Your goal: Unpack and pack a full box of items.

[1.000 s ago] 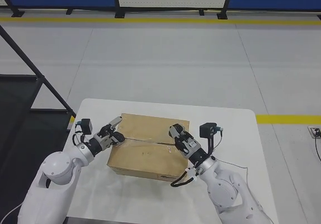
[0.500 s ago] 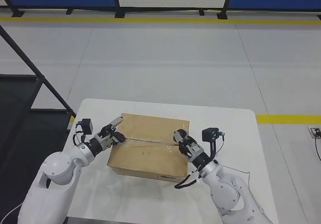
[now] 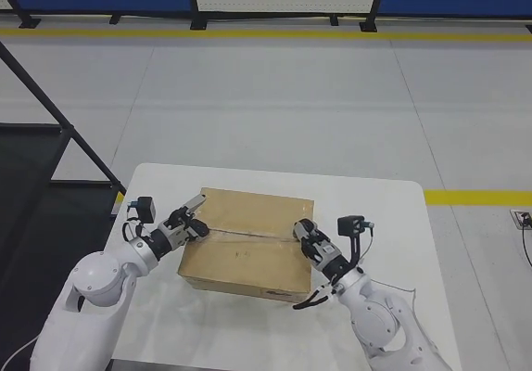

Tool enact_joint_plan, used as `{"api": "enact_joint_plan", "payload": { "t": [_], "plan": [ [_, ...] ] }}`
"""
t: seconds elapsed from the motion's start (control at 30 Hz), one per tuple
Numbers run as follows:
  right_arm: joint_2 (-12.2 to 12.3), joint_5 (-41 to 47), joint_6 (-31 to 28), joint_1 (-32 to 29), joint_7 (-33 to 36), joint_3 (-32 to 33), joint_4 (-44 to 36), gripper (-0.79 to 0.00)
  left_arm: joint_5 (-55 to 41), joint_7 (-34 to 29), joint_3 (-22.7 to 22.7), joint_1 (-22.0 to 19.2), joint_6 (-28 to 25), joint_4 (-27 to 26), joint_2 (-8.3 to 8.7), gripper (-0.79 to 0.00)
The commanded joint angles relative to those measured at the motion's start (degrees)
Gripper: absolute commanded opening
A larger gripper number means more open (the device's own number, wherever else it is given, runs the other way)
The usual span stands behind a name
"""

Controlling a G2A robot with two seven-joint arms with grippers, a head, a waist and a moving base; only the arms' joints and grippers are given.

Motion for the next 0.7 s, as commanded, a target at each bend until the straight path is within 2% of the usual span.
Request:
{"api": "enact_joint_plan", "payload": {
  "t": [0.0, 0.4, 0.67],
  "plan": [
    [0.1, 0.5, 0.2, -0.1, 1.0, 0.3, -0.1, -0.785, 0.0, 0.1, 0.1, 0.0, 0.0, -0.1, 0.02, 0.0],
    [0.4, -0.4, -2.5, -1.8, -2.0, 1.1, -0.5, -0.785, -0.1, 0.4, 0.3, 0.3, 0.0, -0.2, 0.16, 0.0],
    [0.3, 0.1, -0.3, -0.6, 0.7, 0.5, 0.7, -0.785, -0.4, 0.5, 0.1, 0.7, -0.1, -0.5, 0.28, 0.0]
  ]
}}
